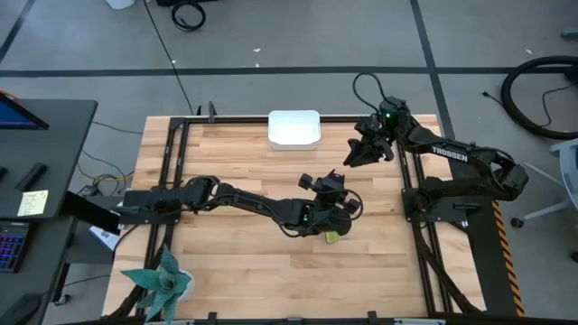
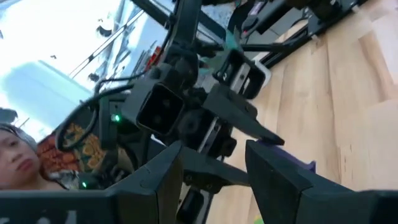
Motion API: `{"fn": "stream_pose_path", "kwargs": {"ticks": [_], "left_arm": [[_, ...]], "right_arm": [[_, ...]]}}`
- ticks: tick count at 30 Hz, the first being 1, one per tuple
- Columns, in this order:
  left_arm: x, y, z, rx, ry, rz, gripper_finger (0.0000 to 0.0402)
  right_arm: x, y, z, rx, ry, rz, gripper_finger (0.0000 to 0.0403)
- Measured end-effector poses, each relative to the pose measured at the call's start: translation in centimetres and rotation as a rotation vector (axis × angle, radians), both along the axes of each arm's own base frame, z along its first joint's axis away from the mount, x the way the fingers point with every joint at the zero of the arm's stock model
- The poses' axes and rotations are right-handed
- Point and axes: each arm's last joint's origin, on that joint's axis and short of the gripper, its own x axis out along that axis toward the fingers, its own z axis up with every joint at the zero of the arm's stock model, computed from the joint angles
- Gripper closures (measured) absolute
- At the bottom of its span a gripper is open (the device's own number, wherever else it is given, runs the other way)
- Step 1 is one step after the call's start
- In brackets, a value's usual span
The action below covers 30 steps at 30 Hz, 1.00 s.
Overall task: Nest measuring cups in basket
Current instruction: Stack the dark blue measuring cup on top of the green measuring cup
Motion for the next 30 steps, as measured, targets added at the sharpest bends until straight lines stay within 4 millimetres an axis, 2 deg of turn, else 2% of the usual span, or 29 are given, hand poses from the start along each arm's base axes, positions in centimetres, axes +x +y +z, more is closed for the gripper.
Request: {"fn": "stream_pose_path", "kwargs": {"ticks": [3, 8, 13, 20, 30], "left_arm": [[-0.1, -0.1, 0.8, 0.036, 0.042, -0.008, 0.0270], [-1.3, 0.0, 4.6, 0.098, 0.098, -0.015, 0.0270], [-2.0, 1.8, 7.5, 0.066, 0.058, -0.079, 0.0270], [-1.6, 3.9, 8.4, 0.043, 0.004, -0.124, 0.0270], [-1.5, 4.1, 8.8, 0.031, -0.032, -0.158, 0.0270]], "right_arm": [[0.2, 0.4, -0.3, -0.036, -0.021, 0.024, 0.0226], [0.5, 1.0, -0.7, -0.108, -0.072, 0.060, 0.0226], [0.9, 1.5, -0.9, -0.188, -0.104, 0.042, 0.0226], [2.0, 2.7, -1.1, -0.294, -0.112, 0.003, 0.0226], [2.6, 3.1, -1.1, -0.341, -0.080, -0.071, 0.0226]]}}
